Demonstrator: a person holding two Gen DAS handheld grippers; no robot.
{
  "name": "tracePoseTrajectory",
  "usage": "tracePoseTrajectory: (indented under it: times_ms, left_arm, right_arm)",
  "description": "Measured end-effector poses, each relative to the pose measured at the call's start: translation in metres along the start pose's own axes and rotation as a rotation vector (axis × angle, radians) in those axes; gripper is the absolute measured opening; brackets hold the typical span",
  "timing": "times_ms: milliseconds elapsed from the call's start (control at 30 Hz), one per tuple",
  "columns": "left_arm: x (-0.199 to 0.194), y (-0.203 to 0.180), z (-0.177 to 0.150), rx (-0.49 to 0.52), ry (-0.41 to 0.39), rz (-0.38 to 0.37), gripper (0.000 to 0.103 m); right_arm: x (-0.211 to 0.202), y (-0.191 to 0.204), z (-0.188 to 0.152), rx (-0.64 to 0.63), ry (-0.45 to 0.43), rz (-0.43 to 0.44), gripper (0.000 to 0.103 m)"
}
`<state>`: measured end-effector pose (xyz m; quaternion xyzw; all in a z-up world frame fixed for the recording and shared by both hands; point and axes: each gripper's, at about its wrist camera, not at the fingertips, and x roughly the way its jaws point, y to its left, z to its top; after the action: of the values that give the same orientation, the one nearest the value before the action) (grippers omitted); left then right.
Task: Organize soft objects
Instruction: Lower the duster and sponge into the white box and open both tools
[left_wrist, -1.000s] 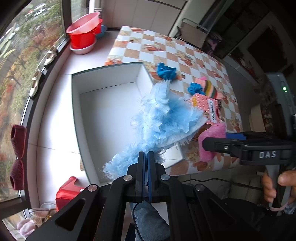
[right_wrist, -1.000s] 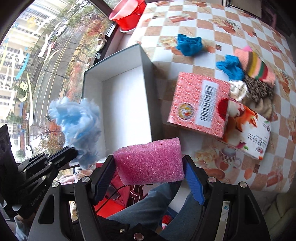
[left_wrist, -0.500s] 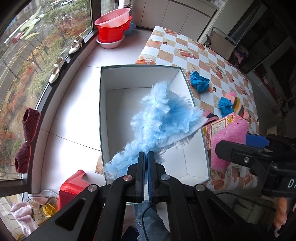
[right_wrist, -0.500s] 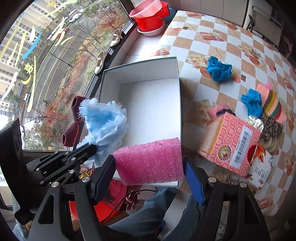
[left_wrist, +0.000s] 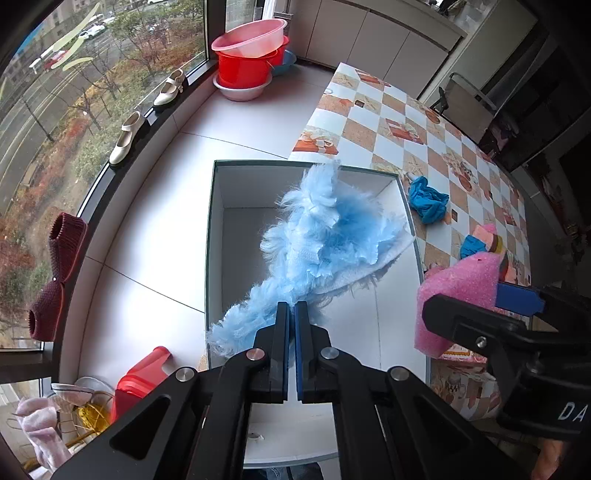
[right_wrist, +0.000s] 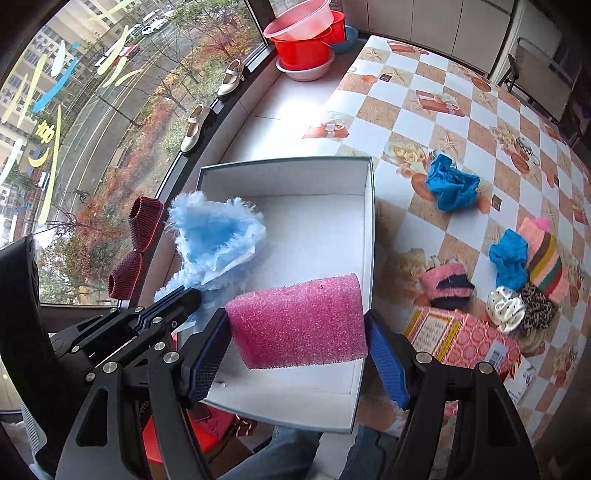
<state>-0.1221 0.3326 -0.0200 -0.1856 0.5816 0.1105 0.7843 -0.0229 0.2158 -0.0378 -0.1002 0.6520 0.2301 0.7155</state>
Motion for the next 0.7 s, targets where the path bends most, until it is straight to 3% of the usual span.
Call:
tracePoseTrajectory:
  times_ms: [700]
  left_arm:
    - [0.052, 0.003, 0.027, -0.049, 0.080, 0.025, 0.003]
  right_arm:
    - [0.056, -0.008, 0.042, 0.036, 0.037, 0.010, 0.074]
